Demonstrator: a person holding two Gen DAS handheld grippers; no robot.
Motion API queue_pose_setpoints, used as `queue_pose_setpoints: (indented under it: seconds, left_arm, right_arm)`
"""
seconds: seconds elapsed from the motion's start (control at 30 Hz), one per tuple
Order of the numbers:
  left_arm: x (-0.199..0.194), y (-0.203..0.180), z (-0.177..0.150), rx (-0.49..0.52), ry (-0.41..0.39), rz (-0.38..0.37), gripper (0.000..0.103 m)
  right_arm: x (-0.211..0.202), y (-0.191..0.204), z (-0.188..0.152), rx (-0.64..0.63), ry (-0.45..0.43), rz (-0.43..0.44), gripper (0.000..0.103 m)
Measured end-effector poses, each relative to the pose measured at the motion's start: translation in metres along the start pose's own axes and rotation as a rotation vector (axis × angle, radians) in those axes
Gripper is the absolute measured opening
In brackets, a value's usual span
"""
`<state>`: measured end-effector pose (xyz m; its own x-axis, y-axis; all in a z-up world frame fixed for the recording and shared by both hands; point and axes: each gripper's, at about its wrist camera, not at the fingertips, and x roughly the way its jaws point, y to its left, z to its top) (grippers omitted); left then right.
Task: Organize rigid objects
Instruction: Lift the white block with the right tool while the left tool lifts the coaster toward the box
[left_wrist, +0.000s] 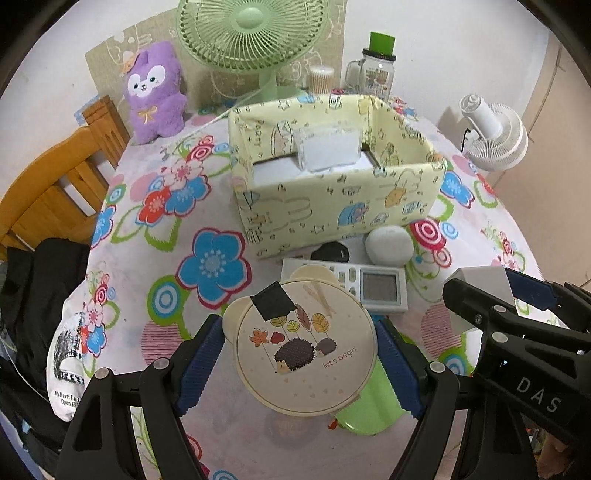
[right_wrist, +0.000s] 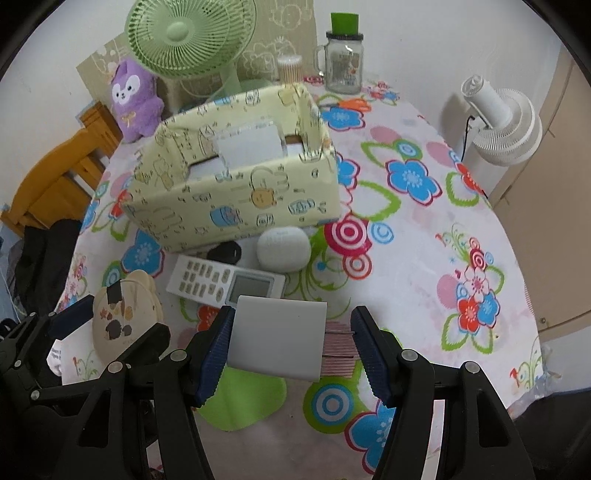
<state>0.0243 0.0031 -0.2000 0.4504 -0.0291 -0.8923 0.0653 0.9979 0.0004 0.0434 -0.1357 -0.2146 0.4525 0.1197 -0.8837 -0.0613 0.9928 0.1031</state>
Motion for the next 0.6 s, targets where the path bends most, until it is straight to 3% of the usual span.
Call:
queue_pose_setpoints:
  seconds: [0.6]
  left_arm:
    - [-0.024, -0.005, 0.024, -0.021, -0.042, 0.015, 0.083]
  right_arm:
    - [-0.027, -0.005, 0.026, -0.014, -0.048, 0.009, 0.066]
